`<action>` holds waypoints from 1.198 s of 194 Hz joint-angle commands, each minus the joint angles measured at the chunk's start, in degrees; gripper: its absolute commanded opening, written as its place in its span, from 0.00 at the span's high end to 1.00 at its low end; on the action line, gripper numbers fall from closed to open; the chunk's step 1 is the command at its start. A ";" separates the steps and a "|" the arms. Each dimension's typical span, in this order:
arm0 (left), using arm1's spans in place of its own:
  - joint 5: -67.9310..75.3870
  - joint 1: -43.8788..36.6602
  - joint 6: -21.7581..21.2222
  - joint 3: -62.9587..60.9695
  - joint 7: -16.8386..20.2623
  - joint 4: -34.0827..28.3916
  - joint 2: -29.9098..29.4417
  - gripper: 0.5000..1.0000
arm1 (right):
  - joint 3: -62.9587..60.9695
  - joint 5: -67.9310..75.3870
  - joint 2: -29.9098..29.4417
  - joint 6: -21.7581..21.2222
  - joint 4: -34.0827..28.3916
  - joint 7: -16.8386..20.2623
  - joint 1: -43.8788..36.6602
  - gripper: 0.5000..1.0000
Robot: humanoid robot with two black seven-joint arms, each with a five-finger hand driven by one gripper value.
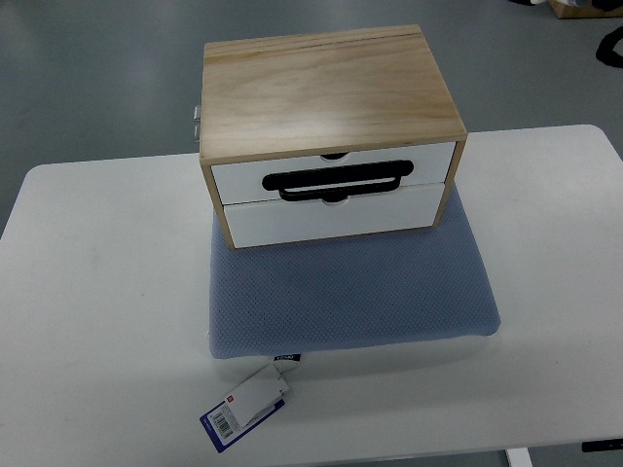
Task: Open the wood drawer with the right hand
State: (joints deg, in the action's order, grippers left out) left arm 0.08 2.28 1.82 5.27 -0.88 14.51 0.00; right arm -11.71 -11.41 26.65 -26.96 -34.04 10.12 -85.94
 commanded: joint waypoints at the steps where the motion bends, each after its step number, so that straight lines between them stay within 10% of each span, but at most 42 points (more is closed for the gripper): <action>1: 0.01 0.00 0.03 0.01 0.00 -0.01 0.00 0.00 | 11.09 -8.89 0.33 -0.02 -6.47 2.62 -9.07 0.11; 85: -0.17 0.00 0.03 0.09 0.00 -0.18 0.00 0.00 | 27.70 -2.12 -3.27 -7.41 -37.06 16.60 -32.80 0.11; 233: -0.17 0.00 -0.06 0.09 0.00 -0.80 0.00 0.00 | 30.08 1.04 -10.92 3.76 -38.29 19.23 -23.92 0.11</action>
State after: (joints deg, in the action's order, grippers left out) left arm -0.10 2.28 1.75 5.36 -0.88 13.75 0.00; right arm 18.37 -10.44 15.75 -23.76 -72.37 29.11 -110.99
